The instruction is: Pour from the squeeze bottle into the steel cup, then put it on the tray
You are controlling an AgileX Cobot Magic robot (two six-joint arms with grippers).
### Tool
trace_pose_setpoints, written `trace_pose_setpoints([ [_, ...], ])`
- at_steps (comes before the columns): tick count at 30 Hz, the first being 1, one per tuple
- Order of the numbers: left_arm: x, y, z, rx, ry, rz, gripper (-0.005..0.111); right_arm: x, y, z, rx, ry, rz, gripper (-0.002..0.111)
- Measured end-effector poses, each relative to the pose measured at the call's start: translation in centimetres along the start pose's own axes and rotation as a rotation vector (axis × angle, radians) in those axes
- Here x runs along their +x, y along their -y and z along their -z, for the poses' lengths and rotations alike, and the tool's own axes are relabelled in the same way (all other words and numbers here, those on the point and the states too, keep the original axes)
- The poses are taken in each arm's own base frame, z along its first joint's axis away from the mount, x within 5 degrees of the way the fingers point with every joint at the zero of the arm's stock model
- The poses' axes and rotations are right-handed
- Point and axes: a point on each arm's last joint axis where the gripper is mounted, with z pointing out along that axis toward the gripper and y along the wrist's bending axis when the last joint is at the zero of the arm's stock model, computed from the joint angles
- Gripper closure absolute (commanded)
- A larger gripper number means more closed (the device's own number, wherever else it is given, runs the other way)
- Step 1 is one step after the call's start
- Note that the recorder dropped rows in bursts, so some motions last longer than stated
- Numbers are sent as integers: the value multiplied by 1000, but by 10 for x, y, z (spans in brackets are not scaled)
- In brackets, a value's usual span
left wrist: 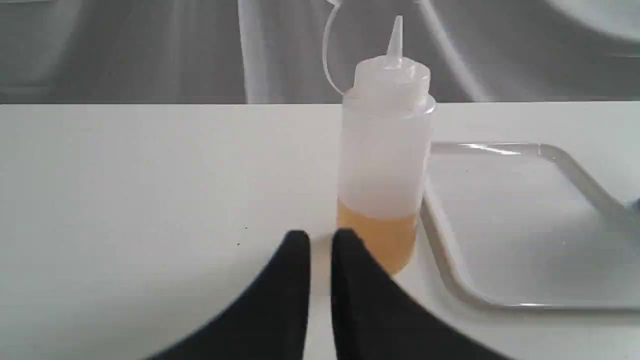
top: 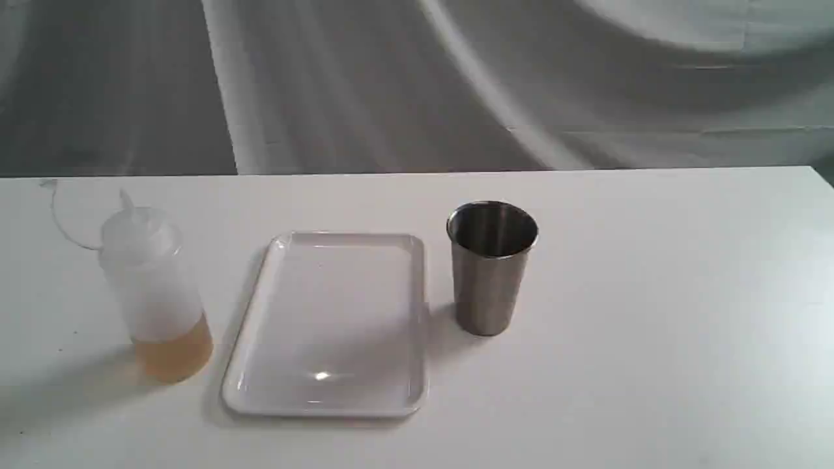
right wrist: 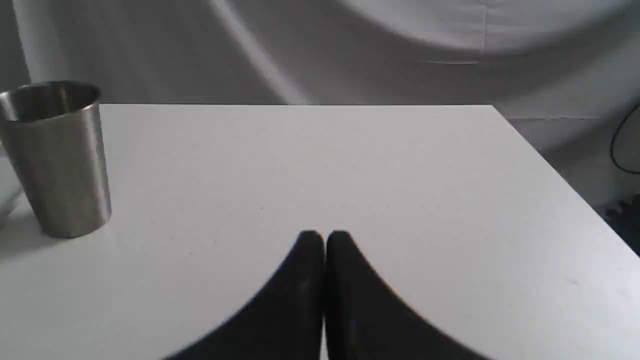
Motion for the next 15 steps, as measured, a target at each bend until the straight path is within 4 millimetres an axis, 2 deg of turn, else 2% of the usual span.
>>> trace_pose_setpoints([
  [4,0,0,0,0,0,0,98,-3,0,0,-3,33,-24,108],
  [7,0,0,0,0,0,0,98,-7,-1,0,-17,74,-118,108],
  [13,0,0,0,0,0,0,98,-25,1,3,-25,277,-262,108],
  [15,0,0,0,0,0,0,98,-32,4,6,-34,366,-404,108],
])
